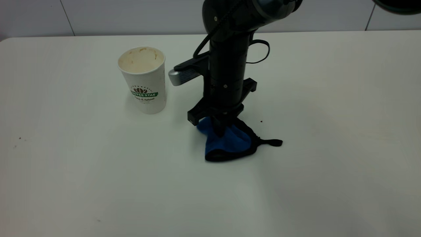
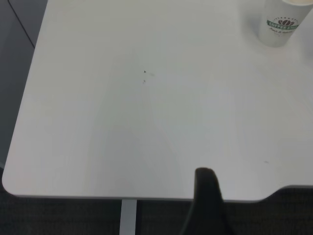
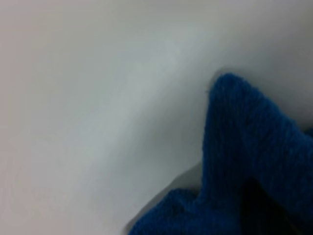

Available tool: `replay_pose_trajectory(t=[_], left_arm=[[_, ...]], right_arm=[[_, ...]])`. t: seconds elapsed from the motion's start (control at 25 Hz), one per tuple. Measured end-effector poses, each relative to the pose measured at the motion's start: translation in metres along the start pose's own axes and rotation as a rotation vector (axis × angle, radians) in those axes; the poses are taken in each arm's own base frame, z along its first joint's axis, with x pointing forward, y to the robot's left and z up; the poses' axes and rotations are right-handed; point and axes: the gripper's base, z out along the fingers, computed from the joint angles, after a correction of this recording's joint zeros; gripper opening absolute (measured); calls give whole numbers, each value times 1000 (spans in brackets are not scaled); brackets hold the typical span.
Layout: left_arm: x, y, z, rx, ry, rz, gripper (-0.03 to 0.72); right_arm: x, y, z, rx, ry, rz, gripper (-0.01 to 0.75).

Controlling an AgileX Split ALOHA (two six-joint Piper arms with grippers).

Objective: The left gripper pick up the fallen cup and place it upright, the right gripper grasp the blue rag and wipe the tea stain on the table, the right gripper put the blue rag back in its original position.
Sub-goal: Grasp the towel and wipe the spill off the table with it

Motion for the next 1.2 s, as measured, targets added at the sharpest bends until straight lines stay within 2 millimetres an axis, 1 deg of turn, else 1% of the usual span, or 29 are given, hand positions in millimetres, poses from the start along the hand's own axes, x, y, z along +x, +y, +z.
replay_pose_trajectory(t=[0.16, 0.32, 0.44, 0.52, 0.6, 0.76, 0.84, 0.88, 1.0, 1.08, 1.2], left_arm=[[0, 0, 0, 0, 0, 0, 584], [0, 0, 0, 0, 0, 0, 584], [0, 0, 0, 0, 0, 0, 584], [0, 0, 0, 0, 0, 0, 584], [0, 0, 0, 0, 0, 0, 584], [0, 0, 0, 0, 0, 0, 584], [0, 0, 0, 0, 0, 0, 584], [0, 0, 0, 0, 0, 0, 584], [0, 0, 0, 0, 0, 0, 584], [0, 0, 0, 0, 0, 0, 584], [0, 0, 0, 0, 0, 0, 584]], right_arm=[[-16, -2, 1, 5, -61, 21, 79], [-23, -14, 9, 5, -74, 61, 83], [-27, -25, 10, 6, -88, 106, 87], [-27, -36, 9, 10, -94, 146, 89], [-25, -52, 8, 15, -99, 191, 90], [-16, -92, 5, 26, -82, 329, 93], [-10, -105, 4, 16, -55, 388, 95], [-8, -108, 3, 7, -40, 409, 96], [-5, -106, 3, -34, -9, 443, 104], [-7, -95, 4, -78, 3, 452, 107], [-16, -69, 5, -128, -17, 430, 111]])
